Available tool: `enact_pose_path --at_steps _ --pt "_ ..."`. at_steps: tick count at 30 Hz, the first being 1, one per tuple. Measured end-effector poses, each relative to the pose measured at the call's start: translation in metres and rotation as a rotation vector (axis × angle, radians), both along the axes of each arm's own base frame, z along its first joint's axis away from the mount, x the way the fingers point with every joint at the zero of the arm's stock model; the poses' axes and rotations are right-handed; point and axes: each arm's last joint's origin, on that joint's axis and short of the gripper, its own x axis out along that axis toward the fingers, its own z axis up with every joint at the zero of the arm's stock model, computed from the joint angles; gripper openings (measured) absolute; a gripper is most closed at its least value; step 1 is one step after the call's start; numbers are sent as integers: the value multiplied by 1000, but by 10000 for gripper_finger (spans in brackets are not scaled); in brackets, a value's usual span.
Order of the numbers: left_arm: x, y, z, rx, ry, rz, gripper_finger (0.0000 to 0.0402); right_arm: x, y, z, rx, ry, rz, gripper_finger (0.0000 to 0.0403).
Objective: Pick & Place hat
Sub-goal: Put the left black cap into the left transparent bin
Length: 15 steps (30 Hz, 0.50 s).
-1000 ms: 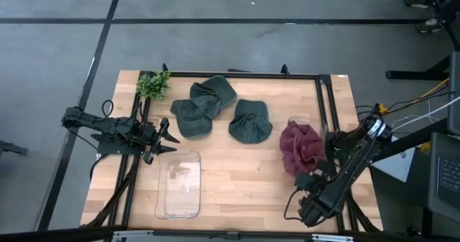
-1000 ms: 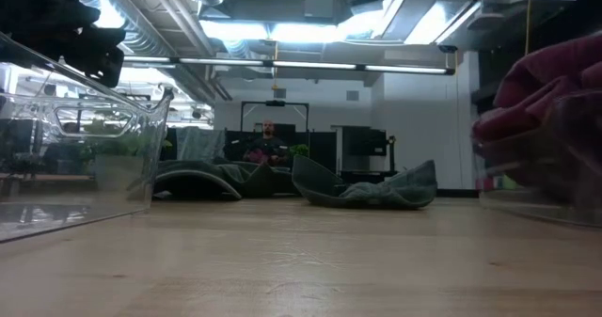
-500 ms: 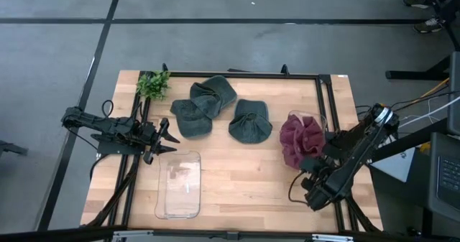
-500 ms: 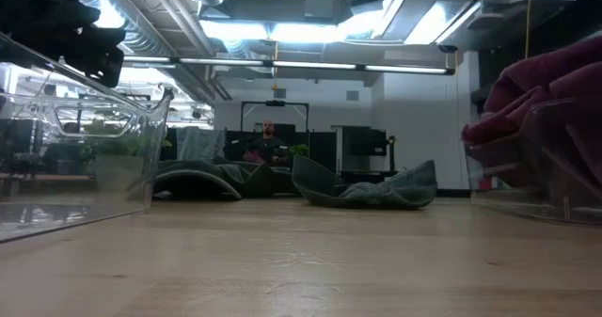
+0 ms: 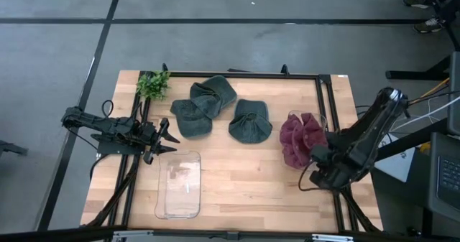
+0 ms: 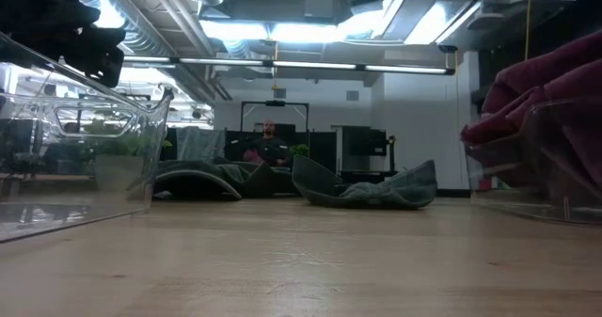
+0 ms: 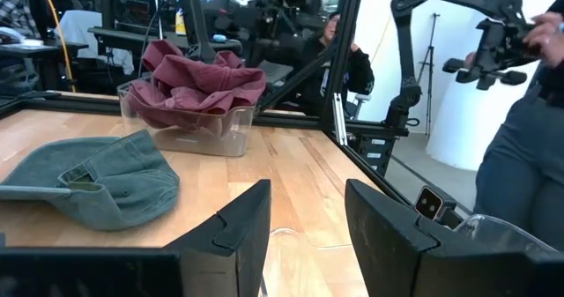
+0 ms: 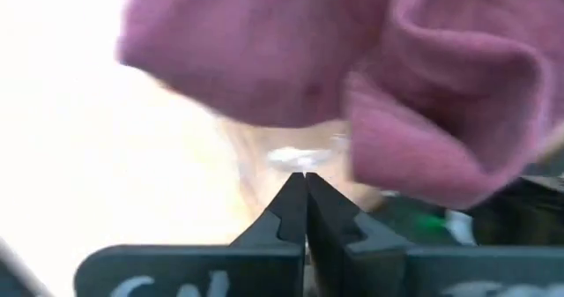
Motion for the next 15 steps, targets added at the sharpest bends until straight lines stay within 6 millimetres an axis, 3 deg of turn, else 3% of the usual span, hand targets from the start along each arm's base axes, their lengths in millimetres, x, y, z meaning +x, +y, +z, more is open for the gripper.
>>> enact_pose_path --at_steps 5,15 --pt "0 0 0 0 0 0 143 -4 -4 21 157 -233 82 3" --pt "0 0 0 0 0 0 143 -24 -10 69 297 -644 812 3"
